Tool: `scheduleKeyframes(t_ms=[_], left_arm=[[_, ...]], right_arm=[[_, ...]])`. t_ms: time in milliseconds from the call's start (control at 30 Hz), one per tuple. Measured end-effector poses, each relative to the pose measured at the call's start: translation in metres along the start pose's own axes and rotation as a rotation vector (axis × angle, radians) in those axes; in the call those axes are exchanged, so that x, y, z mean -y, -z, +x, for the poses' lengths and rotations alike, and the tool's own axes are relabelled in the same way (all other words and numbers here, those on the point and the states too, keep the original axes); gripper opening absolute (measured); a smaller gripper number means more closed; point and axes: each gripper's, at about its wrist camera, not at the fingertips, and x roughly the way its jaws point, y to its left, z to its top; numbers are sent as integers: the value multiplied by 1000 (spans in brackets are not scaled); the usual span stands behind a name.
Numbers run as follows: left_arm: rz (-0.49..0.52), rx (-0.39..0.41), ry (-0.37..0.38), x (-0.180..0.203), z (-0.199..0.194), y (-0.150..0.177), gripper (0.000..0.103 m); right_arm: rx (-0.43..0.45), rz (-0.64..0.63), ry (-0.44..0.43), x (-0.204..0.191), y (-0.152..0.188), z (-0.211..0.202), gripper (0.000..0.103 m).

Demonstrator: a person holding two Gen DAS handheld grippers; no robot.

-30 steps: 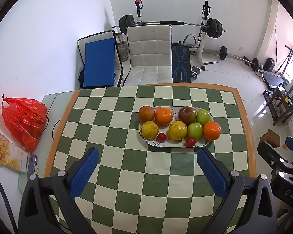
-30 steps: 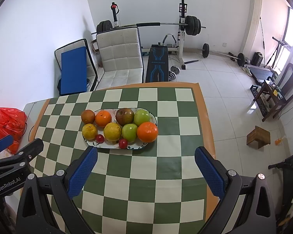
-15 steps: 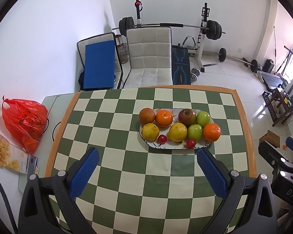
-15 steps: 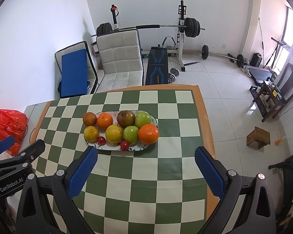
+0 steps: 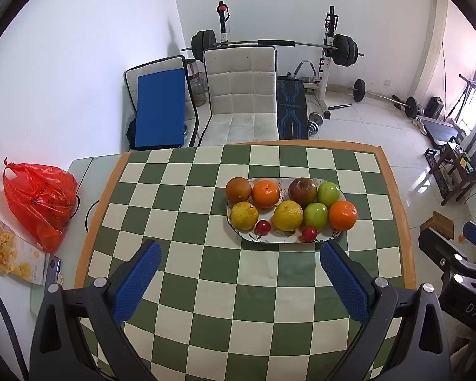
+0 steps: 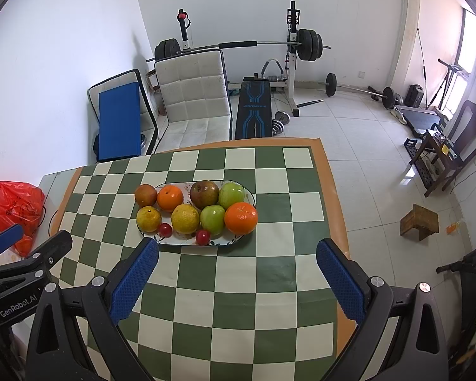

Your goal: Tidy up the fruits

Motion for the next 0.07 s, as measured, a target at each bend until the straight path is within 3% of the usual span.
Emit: scheduleKeyframes(t_ms=[67], left_arm=[[1,6,2,1,-2,-3,103]], right_arm=[[1,4,3,-2,-2,-2,102]])
